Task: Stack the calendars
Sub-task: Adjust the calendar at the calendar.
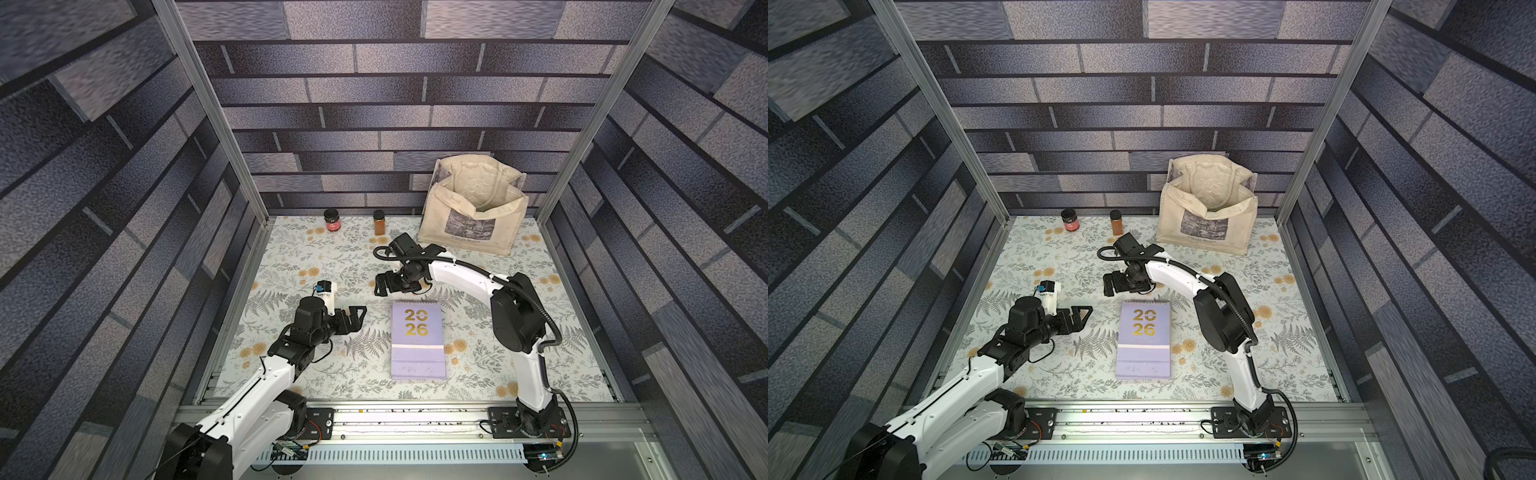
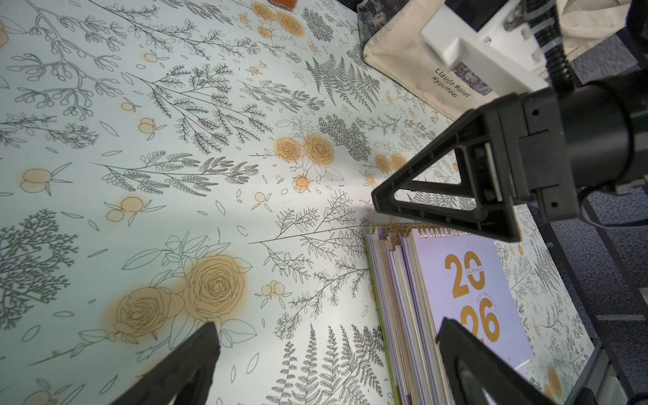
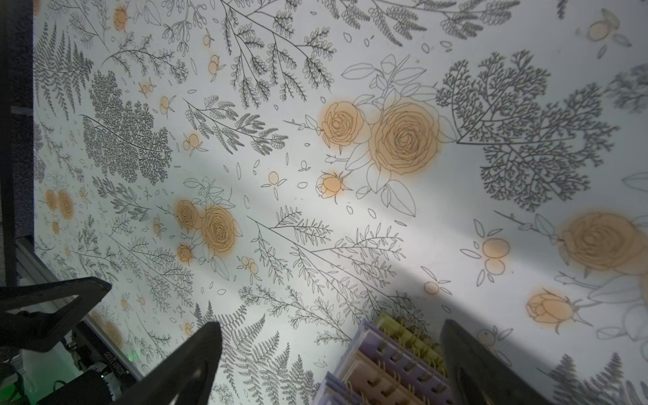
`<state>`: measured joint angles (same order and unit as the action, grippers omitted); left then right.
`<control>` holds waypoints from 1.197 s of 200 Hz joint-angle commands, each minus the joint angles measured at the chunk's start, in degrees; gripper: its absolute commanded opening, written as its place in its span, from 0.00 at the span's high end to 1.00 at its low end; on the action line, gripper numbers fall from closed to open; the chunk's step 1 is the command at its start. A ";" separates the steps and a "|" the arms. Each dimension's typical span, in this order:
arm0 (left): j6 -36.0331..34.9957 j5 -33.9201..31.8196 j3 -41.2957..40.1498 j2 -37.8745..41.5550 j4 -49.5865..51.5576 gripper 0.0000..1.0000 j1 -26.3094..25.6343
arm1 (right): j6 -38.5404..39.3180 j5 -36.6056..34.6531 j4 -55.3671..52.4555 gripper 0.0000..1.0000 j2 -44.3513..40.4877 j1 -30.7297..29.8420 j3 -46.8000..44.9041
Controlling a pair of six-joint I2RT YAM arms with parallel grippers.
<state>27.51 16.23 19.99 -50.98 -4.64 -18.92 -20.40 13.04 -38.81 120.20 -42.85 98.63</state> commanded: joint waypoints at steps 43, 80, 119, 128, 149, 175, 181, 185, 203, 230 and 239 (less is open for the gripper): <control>0.67 0.51 -0.57 1.02 0.66 0.00 0.47 | -1.26 1.02 -0.11 0.02 -1.79 -0.70 -4.56; 0.70 0.73 -0.58 0.97 0.53 0.00 0.63 | -1.56 1.07 0.09 0.02 -3.30 -0.97 -5.89; 0.67 1.07 -0.64 0.71 0.28 0.00 0.64 | -1.94 0.40 0.01 0.02 -5.66 -1.14 -7.33; 0.68 1.17 -0.72 0.71 0.29 0.00 0.55 | -2.01 0.32 -0.04 0.02 -6.00 -1.27 -7.68; 0.65 1.33 -0.74 0.71 0.15 0.00 0.61 | -2.01 0.27 0.01 0.02 -6.12 -1.43 -7.69; 0.68 1.47 -0.74 0.64 0.02 0.00 0.59 | -1.74 -0.22 -0.68 0.02 -5.99 -1.49 -6.20; 0.70 1.61 -0.74 0.70 0.03 0.00 0.63 | -1.69 -0.16 -0.78 0.02 -5.90 -1.51 -5.96; 0.70 1.61 -0.76 0.71 0.05 0.00 0.64 | -1.70 -0.14 -0.82 0.02 -5.79 -1.51 -5.70; 0.60 1.61 -0.74 0.71 0.16 0.00 0.63 | -1.50 -0.06 -1.14 0.02 -5.04 -1.62 -4.64; 0.57 1.26 -0.83 1.10 0.42 0.00 0.68 | -1.54 0.32 -1.35 0.02 -4.66 -1.87 -3.29; 0.59 1.17 -0.91 1.23 0.51 0.00 0.71 | -1.52 0.31 -1.50 0.02 -4.63 -1.97 -3.10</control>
<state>27.53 16.69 19.64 -50.98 -4.67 -18.65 -21.82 13.45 -38.79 115.63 -44.03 93.47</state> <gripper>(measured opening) 0.999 0.981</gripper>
